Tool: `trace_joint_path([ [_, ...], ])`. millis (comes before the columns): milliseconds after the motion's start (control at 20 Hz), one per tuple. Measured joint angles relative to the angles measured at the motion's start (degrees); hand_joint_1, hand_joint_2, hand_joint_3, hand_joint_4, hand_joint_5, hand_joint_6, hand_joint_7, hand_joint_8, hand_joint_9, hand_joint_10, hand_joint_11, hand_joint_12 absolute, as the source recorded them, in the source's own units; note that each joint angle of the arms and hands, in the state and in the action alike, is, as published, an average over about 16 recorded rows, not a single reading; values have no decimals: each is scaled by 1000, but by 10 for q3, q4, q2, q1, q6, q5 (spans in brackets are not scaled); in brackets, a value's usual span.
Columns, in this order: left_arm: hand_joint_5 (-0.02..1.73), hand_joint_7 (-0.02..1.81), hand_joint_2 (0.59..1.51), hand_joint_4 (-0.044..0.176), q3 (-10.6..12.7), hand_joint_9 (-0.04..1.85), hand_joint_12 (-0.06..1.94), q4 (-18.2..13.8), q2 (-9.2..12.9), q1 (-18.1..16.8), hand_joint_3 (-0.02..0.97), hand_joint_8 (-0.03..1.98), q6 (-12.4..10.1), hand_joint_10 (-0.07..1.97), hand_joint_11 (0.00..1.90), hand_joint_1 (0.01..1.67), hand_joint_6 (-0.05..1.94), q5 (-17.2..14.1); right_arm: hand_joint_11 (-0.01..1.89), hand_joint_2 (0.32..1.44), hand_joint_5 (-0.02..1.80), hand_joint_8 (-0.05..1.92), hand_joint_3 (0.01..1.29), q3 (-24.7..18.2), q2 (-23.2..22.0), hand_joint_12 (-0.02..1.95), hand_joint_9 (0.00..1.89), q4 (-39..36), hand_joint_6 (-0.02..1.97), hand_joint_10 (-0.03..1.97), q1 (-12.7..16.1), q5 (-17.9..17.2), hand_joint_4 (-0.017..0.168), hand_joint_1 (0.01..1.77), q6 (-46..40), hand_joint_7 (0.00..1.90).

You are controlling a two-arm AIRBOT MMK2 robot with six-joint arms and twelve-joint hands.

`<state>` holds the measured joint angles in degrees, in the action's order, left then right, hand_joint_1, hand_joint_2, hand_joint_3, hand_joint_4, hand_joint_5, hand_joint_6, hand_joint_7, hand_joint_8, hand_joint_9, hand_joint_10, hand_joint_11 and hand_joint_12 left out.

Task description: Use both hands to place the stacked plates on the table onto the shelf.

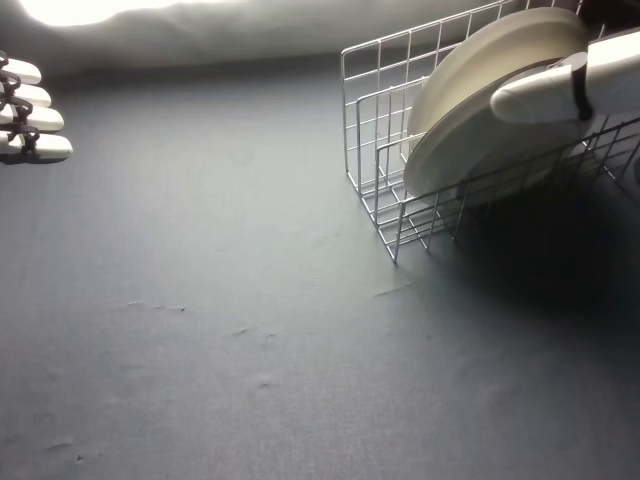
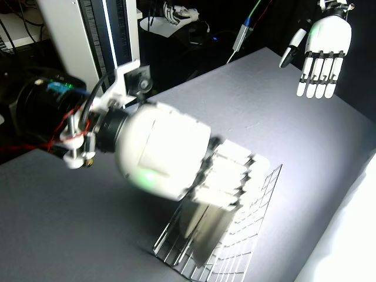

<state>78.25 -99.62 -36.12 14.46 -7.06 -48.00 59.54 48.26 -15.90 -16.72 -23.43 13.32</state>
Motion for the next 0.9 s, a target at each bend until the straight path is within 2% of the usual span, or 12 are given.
trace_joint_path([
  [300, 20, 17, 1215, 3, 1, 18, 3, 0, -1, -1, 16, 16, -7, 9, 14, 21, 7, -3, 11, 988, 145, 14, 14, -10, 8, 536, 141, -110, 17, 5, 21, -37, -3, 836, 10, 139],
  [600, 20, 17, 1212, 3, 2, 18, 3, 0, -3, -6, 16, 16, -13, 9, 14, 22, 8, -7, 12, 995, 143, 14, 14, -15, 17, 552, 143, -265, 16, 5, 26, -85, 0, 813, 36, 135],
  [900, 19, 15, 1212, 3, 0, 18, 3, -1, -6, -12, 16, 16, -18, 9, 14, 22, 8, -12, 12, 1012, 136, 15, 14, -7, 24, 553, 144, -397, 16, 5, 26, -149, 3, 802, 72, 133],
])
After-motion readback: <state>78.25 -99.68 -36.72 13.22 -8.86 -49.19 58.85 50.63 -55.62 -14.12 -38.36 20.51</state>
